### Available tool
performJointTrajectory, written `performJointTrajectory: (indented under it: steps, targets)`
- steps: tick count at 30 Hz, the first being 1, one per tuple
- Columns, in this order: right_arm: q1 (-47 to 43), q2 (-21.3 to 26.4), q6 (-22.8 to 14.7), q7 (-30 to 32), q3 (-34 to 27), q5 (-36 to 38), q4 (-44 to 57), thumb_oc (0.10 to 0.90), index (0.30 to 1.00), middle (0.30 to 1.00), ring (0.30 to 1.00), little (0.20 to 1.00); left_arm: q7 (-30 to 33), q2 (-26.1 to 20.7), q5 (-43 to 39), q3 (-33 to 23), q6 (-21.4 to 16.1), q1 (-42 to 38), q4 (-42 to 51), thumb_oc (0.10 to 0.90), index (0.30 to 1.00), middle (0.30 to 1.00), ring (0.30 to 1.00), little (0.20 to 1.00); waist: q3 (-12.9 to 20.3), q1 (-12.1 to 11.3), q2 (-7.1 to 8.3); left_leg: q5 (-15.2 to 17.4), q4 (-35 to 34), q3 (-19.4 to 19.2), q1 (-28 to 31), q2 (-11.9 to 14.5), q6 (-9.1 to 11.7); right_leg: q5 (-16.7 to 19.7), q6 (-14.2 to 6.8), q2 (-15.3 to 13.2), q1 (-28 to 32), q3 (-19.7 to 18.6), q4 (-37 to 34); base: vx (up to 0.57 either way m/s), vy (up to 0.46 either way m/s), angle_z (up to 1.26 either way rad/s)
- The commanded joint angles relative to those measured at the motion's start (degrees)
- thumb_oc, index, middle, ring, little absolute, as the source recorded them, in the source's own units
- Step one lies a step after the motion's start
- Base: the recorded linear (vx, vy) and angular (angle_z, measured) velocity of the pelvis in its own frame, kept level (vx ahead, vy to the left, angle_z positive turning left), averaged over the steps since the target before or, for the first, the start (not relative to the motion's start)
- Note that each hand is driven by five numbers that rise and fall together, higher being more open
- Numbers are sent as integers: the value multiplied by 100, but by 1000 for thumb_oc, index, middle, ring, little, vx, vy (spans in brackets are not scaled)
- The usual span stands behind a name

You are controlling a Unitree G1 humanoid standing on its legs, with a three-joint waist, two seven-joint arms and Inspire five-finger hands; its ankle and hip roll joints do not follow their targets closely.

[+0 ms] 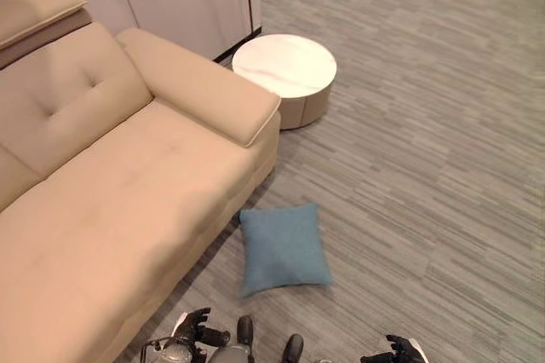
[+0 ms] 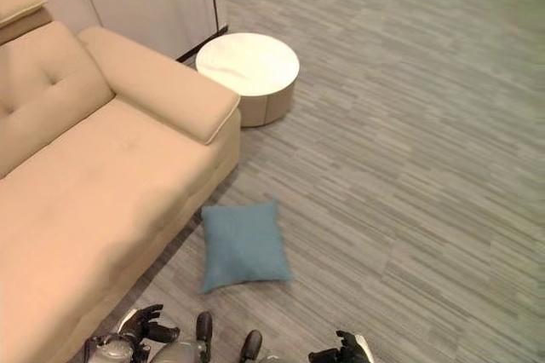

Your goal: Pick up all the scattered cushions and arrange them neatly on the sofa.

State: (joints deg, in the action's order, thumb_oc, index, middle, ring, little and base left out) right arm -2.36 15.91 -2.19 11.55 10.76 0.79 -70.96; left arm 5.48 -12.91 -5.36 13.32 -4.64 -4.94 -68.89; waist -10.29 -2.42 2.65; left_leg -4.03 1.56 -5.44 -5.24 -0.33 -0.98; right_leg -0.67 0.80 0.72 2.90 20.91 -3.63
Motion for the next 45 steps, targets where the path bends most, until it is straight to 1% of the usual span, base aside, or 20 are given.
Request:
performJointTrajectory:
  steps: [1, 3, 4, 5, 7, 8, 11, 12, 16, 20, 24, 30, 32, 33, 34, 35, 36, 41, 43, 45]
  targets:
    - [-136, 130, -96, 69, 120, -56, 171, 800, 900, 900, 900, 900, 35, -62, 106, -84, -33, 58, 25, 800, 900, 900, 900, 900, 124, -400, 149, 752, 570, 66, -100, -136, 83, -343, -726, -549, -104, -505, 941, 97, 101, -8]
    - [-252, 132, -90, 56, 160, -103, 203, 800, 900, 900, 900, 900, 52, -133, 60, -112, -33, 17, 76, 800, 900, 900, 900, 900, 23, -404, 117, 795, 575, 96, -62, -97, -13, -195, -944, -689, -564, -539, 1792, 43, 95, -16]
    - [-333, 138, -106, 33, 166, -87, 281, 800, 900, 900, 900, 900, 74, -176, 46, -109, -52, -32, 93, 800, 900, 900, 900, 900, -58, -345, 54, 800, 536, 214, -9, -90, -69, -77, -1081, -750, -898, -663, 2293, 60, 75, -13]
    - [-353, 146, -111, 33, 159, -81, 302, 800, 900, 900, 900, 900, 92, -182, 46, -99, -62, -44, 73, 800, 900, 900, 900, 900, -74, -316, 27, 809, 473, 272, 62, -101, -86, -71, -1065, -797, -1016, -727, 2349, 96, 53, 10]
    - [-361, 169, -108, 34, 148, -85, 314, 800, 900, 900, 900, 900, 95, -179, 38, -96, -68, -42, 74, 800, 900, 900, 900, 900, -82, -301, -8, 815, 417, 324, 136, -112, -92, -76, -1028, -849, -1024, -731, 2233, 105, -9, 30]
    - [-367, 208, -129, 60, 135, -84, 330, 800, 900, 900, 900, 900, 120, -158, 9, -104, -103, -42, 49, 800, 900, 900, 900, 900, -73, -275, -74, 820, 286, 389, 256, -88, -71, -114, -934, -931, -1051, -744, 1893, 148, -52, 20]
    - [-317, 232, -138, 43, 120, -66, 279, 800, 900, 900, 900, 900, 127, -143, 30, -70, -136, -30, 12, 800, 900, 900, 900, 900, -26, -192, -16, 870, 336, 559, 318, -183, -25, -46, -919, -891, -867, -1100, 1324, 164, -96, 32]
    - [-310, 237, -131, 42, 128, -73, 270, 800, 900, 900, 900, 900, 118, -135, 40, -68, -131, -29, -3, 800, 900, 900, 900, 900, -3, -200, 1, 880, 330, 588, 329, -193, -8, -47, -900, -869, -808, -1105, 1228, 106, -95, 59]
    - [-304, 277, -175, 71, 146, -34, 269, 800, 900, 900, 900, 900, 122, -102, 4, -70, -140, -56, -19, 800, 900, 900, 900, 900, 33, -195, 29, 822, 323, 702, 246, -155, 141, -65, -812, -773, -609, -962, 820, 45, -110, 42]
    - [-319, 334, -211, 108, 130, 5, 315, 800, 900, 900, 900, 900, 145, -65, -102, -75, -151, -103, 6, 800, 900, 900, 900, 900, 1, -174, 19, 752, 248, 818, 191, -81, 229, -107, -728, -707, -550, -788, 702, 3, -128, 23]
    - [-561, 513, -336, 349, 23, 253, 570, 800, 900, 900, 900, 900, 390, -102, -655, -12, -311, -492, 499, 800, 900, 900, 900, 900, -444, -117, -27, 596, 448, 969, -470, -31, 351, -147, -605, -727, -1102, -566, 910, -205, -106, 27]
    - [-1239, 807, -417, 810, -161, 892, 967, 800, 900, 900, 900, 900, 849, -325, -1517, 143, -646, -1312, 1328, 800, 900, 900, 900, 900, -898, -9, -175, 415, 865, 934, -1822, 3, 436, -156, -497, -847, -2534, -460, 1579, -206, -56, 18]
    - [-1372, 848, -442, 879, -178, 994, 1043, 800, 900, 900, 900, 900, 923, -362, -1635, 140, -695, -1449, 1412, 800, 900, 900, 900, 900, -925, -3, -204, 563, 922, 934, -1946, 39, 462, -316, -525, -834, -2741, -513, 1749, -29, -34, -3]
    - [-1633, 911, -508, 973, -208, 1172, 1082, 800, 900, 900, 900, 900, 1005, -418, -1759, 137, -736, -1673, 1487, 800, 900, 900, 900, 900, -1030, 35, -239, 547, 1009, 901, -2203, 53, 457, -314, -533, -870, -3055, -526, 1907, -190, 8, 7]
    - [-1957, 1026, -583, 1109, -269, 1415, 1193, 800, 900, 900, 900, 900, 1100, -516, -1902, 136, -797, -1934, 1714, 800, 900, 900, 900, 900, -1102, 83, -288, 517, 1210, 866, -2732, 86, 460, -356, -520, -916, -3550, -597, 2123, -191, 9, 2]
    - [-1966, 1028, -584, 1108, -267, 1417, 1188, 800, 900, 900, 900, 900, 1100, -515, -1902, 133, -796, -1940, 1712, 800, 900, 900, 900, 900, -1085, 85, -287, 521, 1224, 866, -2764, 85, 460, -360, -519, -919, -3582, -599, 2137, -222, 0, -4]
    - [-2328, 1165, -666, 1243, -287, 1559, 1276, 800, 900, 900, 900, 900, 1247, -624, -1961, 159, -850, -2285, 1763, 800, 900, 900, 900, 900, -1219, 124, -356, 520, 1486, 842, -3293, 92, 478, -401, -522, -1000, -4110, -615, 2438, -139, 2, -12]
    - [-3108, 1489, -896, 1518, -309, 1791, 1590, 800, 900, 900, 900, 900, 1577, -834, -1921, 164, -917, -2976, 1905, 800, 900, 900, 900, 900, -1345, 252, -509, 677, 2356, 804, -4739, 136, 470, -612, -500, -1145, -5586, -860, 3478, -85, 8, 3]
    - [-3259, 1541, -933, 1570, -305, 1834, 1667, 800, 900, 900, 900, 900, 1637, -860, -1914, 162, -910, -3084, 1926, 800, 900, 900, 900, 900, -1325, 264, -520, 735, 2545, 803, -5021, 146, 462, -677, -486, -1167, -5864, -920, 3678, 1, 16, -9]
    - [-3576, 1669, -1061, 1673, -303, 1976, 1750, 800, 900, 900, 900, 900, 1751, -944, -1895, 166, -918, -3334, 1935, 800, 900, 900, 900, 900, -1347, 299, -569, 870, 2997, 784, -5584, 176, 429, -770, -489, -1188, -6432, -1023, 4115, 4, 28, -9]
